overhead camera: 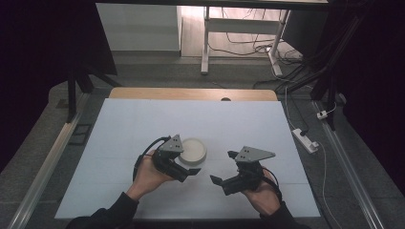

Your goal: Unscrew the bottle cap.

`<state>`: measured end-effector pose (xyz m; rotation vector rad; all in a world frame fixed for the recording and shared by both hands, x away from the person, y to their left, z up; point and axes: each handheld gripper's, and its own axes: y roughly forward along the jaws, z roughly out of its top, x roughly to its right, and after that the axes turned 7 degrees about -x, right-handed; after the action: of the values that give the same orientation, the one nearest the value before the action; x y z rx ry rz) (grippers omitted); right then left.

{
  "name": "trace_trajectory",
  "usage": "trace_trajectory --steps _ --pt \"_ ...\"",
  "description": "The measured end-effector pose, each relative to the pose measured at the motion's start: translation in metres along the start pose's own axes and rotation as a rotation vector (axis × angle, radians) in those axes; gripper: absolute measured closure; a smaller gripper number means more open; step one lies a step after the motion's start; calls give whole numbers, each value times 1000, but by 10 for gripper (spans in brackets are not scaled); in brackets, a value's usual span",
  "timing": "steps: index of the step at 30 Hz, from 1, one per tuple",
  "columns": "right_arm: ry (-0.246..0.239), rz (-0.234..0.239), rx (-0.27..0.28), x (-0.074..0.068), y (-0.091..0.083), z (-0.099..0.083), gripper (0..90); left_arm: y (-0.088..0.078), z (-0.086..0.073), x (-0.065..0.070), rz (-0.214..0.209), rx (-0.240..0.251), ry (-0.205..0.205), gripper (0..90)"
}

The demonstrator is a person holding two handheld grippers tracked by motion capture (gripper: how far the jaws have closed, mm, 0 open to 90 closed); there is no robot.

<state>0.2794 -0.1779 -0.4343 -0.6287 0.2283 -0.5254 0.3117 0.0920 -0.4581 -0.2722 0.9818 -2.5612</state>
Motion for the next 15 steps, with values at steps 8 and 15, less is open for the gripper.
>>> trace_trajectory --steps 8,15 --pt "1 -11 0 -4 10 18 0 2 0 1 0 1 2 73" --pt "-10 -31 -10 -8 20 31 0 4 0 2 -8 -3 4 73"
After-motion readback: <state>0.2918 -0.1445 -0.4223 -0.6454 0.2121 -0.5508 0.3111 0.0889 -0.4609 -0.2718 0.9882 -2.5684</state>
